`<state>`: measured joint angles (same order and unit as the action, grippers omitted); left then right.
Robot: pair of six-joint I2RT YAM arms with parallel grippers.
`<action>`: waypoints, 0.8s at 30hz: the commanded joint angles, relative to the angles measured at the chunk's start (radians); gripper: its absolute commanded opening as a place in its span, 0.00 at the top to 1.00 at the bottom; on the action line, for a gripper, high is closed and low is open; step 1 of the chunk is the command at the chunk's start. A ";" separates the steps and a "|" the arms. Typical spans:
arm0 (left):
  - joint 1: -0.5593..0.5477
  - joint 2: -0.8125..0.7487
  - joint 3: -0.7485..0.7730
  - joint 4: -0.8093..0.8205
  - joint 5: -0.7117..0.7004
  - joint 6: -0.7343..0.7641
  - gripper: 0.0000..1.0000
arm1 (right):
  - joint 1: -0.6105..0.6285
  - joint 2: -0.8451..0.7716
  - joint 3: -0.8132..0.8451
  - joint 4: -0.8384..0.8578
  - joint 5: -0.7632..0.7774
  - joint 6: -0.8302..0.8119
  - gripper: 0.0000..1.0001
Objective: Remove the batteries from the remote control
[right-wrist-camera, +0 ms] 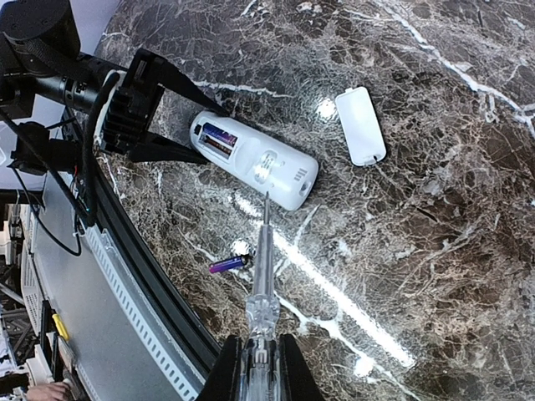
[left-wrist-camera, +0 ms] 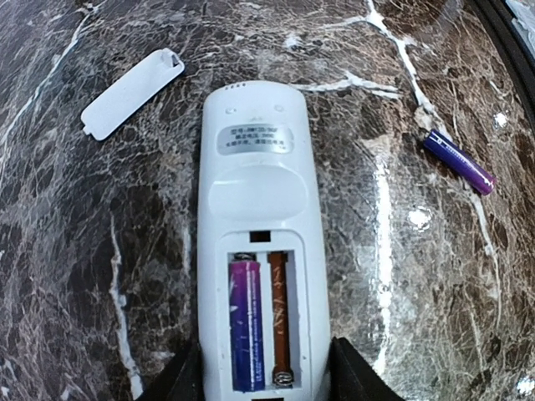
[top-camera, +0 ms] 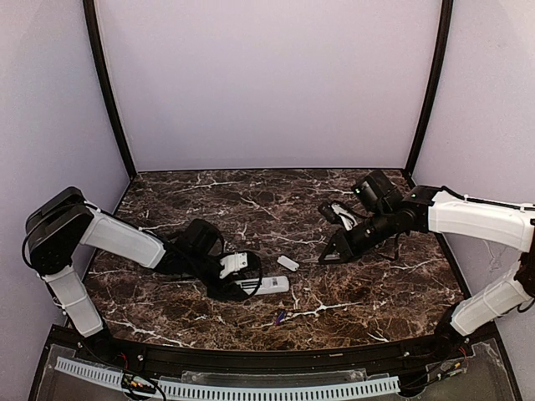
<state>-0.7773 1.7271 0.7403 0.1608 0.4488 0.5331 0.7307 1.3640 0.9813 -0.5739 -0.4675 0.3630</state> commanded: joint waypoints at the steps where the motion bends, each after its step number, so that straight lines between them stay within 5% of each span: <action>1: -0.055 0.012 0.042 -0.022 -0.015 -0.017 0.54 | -0.007 -0.028 -0.004 0.007 0.032 -0.008 1.00; 12: -0.203 0.123 0.144 0.149 -0.123 -0.226 0.55 | -0.007 -0.080 -0.034 0.013 0.070 0.013 1.00; 24: -0.243 0.137 0.136 0.182 -0.159 -0.252 0.51 | -0.008 -0.084 -0.025 0.003 0.098 0.022 1.00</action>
<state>-1.0130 1.8797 0.8879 0.3058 0.2981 0.3027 0.7300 1.2835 0.9569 -0.5766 -0.3882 0.3763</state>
